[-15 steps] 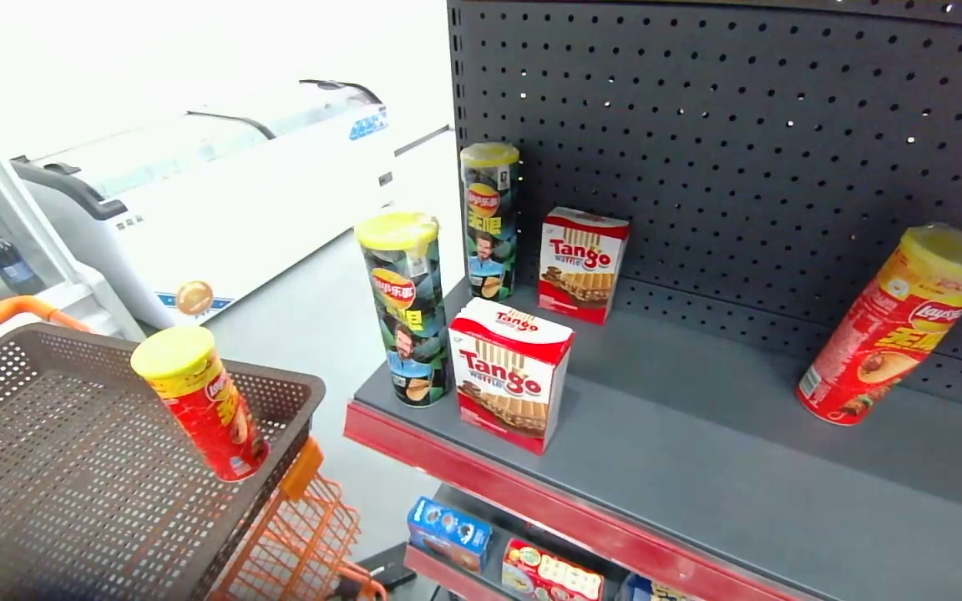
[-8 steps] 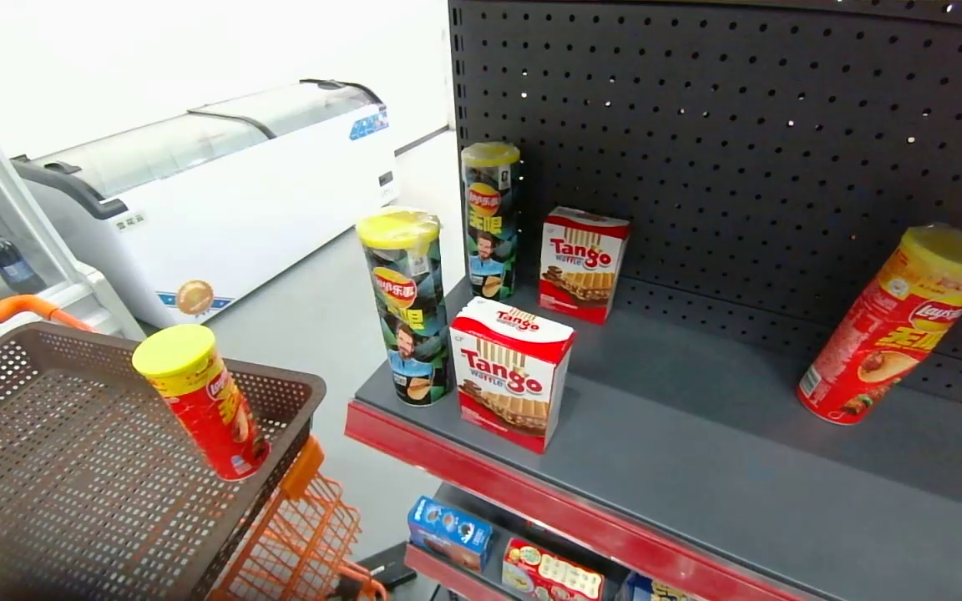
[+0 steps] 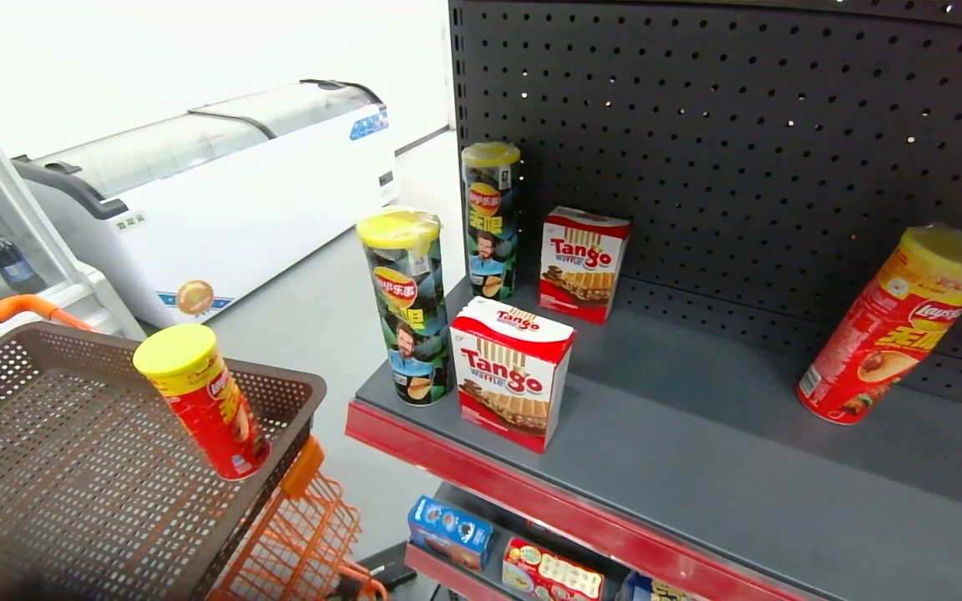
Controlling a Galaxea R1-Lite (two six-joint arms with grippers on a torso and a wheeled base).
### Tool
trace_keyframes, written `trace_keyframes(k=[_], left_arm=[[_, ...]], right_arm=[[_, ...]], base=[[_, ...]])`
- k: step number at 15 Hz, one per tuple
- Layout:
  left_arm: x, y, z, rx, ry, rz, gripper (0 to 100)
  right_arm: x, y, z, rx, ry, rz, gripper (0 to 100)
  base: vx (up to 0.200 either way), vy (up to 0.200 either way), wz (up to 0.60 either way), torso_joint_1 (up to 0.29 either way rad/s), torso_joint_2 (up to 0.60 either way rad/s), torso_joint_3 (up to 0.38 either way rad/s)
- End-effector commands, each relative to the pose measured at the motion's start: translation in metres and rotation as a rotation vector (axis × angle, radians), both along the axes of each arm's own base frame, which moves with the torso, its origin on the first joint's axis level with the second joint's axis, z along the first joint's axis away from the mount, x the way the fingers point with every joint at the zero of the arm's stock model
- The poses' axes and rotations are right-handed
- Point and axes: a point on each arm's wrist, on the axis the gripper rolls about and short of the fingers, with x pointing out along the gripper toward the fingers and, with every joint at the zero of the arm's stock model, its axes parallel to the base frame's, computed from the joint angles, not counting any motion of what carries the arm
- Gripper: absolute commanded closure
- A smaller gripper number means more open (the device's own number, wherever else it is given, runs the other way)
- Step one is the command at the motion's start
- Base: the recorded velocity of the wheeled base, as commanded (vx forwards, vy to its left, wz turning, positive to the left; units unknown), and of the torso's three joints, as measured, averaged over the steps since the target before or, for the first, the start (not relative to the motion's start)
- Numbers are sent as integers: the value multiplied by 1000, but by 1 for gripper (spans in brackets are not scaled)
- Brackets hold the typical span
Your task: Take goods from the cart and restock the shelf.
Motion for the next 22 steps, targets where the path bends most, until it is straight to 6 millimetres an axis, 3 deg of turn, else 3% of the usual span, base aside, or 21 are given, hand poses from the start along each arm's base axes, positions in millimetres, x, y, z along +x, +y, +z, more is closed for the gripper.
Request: trace_keyframes(k=[1, 7, 11, 15, 20, 22], left_arm=[[64, 9, -4, -15, 200, 84, 0], [142, 19, -39, -2, 207, 91, 0], [159, 20, -70, -7, 203, 83, 0], [183, 31, -86, -15, 186, 124, 0], [224, 37, -83, -5, 77, 122, 0], [230, 36, -82, -6, 65, 117, 0]], right_arm=[[0, 0, 0, 0, 2, 0, 0], [0, 0, 0, 0, 1, 0, 0], [0, 0, 0, 0, 1, -1, 0], [0, 0, 0, 0, 1, 0, 0], [0, 0, 0, 0, 1, 0, 0], [0, 0, 0, 0, 1, -1, 0]], base=[[0, 0, 0, 0, 0, 0], [0, 0, 0, 0, 0, 0], [0, 0, 0, 0, 0, 0], [0, 0, 0, 0, 0, 0], [0, 0, 0, 0, 0, 0], [0, 0, 0, 0, 0, 0]])
